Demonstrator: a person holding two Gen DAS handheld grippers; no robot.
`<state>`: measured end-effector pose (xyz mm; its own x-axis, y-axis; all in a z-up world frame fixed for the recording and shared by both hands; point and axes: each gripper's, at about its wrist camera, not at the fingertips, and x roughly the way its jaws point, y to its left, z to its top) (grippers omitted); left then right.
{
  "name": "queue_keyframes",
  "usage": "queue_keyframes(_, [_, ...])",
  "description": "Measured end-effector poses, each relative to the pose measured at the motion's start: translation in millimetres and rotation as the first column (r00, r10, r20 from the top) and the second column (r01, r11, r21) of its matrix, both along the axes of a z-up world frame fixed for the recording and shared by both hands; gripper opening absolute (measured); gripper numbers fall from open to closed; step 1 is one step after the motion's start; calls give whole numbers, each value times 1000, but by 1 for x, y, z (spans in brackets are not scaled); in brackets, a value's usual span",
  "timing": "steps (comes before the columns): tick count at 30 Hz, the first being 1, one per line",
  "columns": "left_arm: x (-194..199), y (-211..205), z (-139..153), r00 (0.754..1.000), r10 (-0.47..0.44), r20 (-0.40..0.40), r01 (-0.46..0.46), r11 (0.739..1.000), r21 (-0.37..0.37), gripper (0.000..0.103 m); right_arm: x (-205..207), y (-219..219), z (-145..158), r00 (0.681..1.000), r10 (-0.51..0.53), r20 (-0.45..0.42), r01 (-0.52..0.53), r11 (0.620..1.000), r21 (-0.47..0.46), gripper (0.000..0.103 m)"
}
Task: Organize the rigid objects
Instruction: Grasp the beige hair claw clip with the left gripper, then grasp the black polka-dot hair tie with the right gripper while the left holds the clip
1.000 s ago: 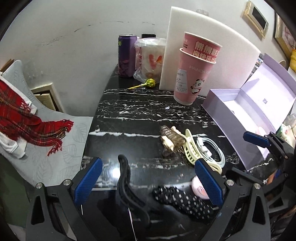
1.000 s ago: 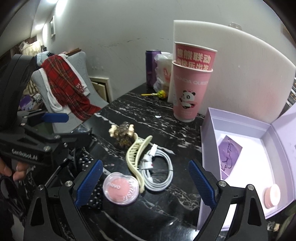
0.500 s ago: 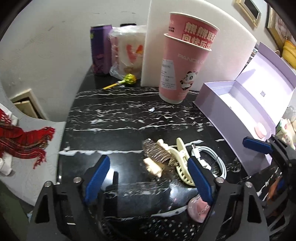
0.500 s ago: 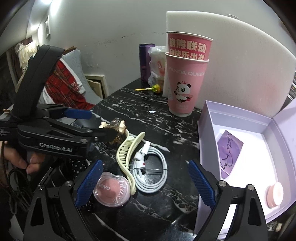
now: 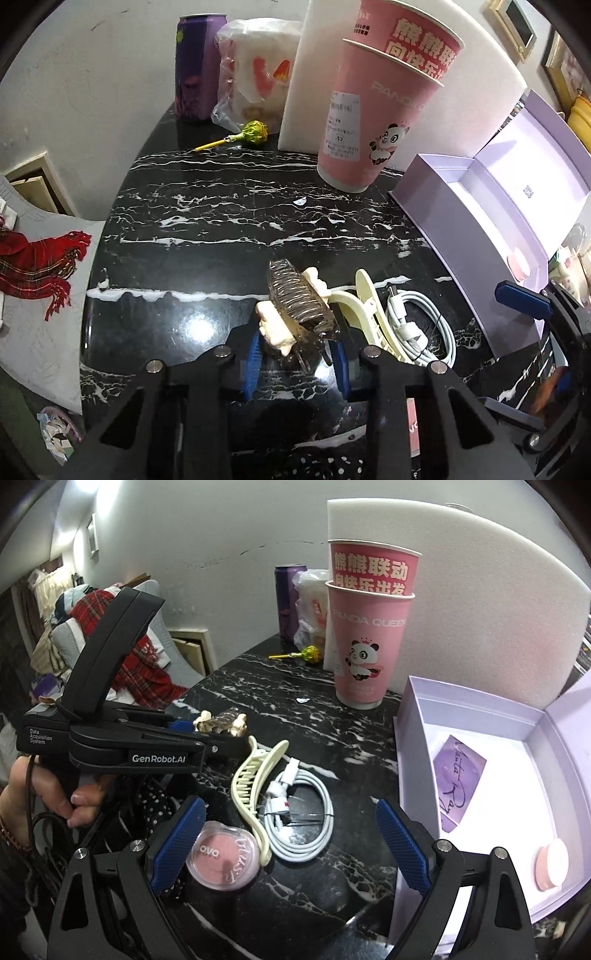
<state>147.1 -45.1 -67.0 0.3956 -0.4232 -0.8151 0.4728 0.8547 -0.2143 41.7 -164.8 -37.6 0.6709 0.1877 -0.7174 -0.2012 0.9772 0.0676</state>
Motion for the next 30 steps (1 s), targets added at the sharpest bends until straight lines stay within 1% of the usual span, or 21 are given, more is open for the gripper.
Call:
queue_keyframes(7, [-16,6,16,998,12,56,-14,999,38,32,-4,5,-5,999,19,-29,-19,1000,2,87])
queue_keyframes(12, [-30,19,27,997,40,68,-42,999,24,32,-8,11,-11,998,38,-59,-35,999,38,85])
queue_keyframes(15, [-37,27,31,996,59,66,-60,998,12,32,-11,12,-15,996,36,-80,-32,998,50,81])
queue_keyframes(18, [-45,34,33,994,78,71,-79,997,6,32,-16,12,-16,995,33,-98,-26,997,72,80])
queue_keyframes(22, [-56,43,39,991,104,90,-104,995,1,32,-23,19,-12,995,53,-86,-47,996,77,80])
queue_keyframes(23, [-59,46,41,989,111,95,-112,994,3,32,-25,22,-10,995,61,-81,-55,996,75,79])
queue_keyframes(26, [-68,54,44,986,137,99,-138,990,7,32,-28,30,-6,993,92,-73,-87,994,73,70])
queue_keyframes(30, [-77,64,48,981,161,110,-164,986,15,32,-31,41,-4,988,139,-71,-133,987,89,70])
